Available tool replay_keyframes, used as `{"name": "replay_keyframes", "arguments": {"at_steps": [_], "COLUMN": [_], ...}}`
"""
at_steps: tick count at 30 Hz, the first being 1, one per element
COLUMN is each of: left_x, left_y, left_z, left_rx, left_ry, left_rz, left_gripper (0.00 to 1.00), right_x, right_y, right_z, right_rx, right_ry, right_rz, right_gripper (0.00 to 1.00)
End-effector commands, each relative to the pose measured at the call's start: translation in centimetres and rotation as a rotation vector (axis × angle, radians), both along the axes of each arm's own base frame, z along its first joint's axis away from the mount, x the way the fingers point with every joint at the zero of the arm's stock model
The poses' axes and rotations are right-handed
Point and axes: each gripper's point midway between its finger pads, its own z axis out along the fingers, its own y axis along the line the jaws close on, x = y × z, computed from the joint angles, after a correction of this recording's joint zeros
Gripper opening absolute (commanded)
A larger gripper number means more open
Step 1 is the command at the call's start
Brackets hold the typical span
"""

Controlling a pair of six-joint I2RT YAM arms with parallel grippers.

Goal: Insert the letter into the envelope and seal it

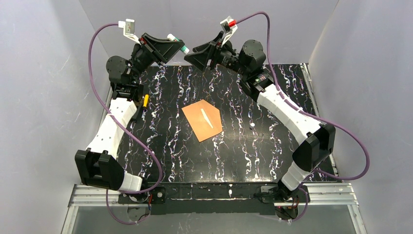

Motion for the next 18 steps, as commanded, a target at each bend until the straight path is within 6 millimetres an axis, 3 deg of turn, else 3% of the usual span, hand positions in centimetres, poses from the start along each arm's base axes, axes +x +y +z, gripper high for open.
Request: {"name": "replay_keyframes", "arguments": {"at_steps": [1, 9, 18], "left_x": [-1.3, -1.2, -1.1], "left_y": [0.3, 0.2, 0.1], "left_z": [1.3, 1.0, 0.8], "left_rx": [-0.015, -0.016, -0.015], "left_ry": [-0.038, -0.025, -0.017], "left_rz": [-0.004, -0.01, -0.015], "left_gripper": [0.0, 0.0, 0.0], "right_x": [-0.1, -1.4, -2.1], "right_y": [-0.4, 0.6, 0.4], "right_z": [3.1, 4.3, 5.4], "right_rx": [0.027, 0.075, 0.12], "right_ry": [-0.112, -0.13, -0.17], "right_rz": [-0.036, 0.073, 0.092], "right_gripper": [0.73, 0.79, 0.75]}}
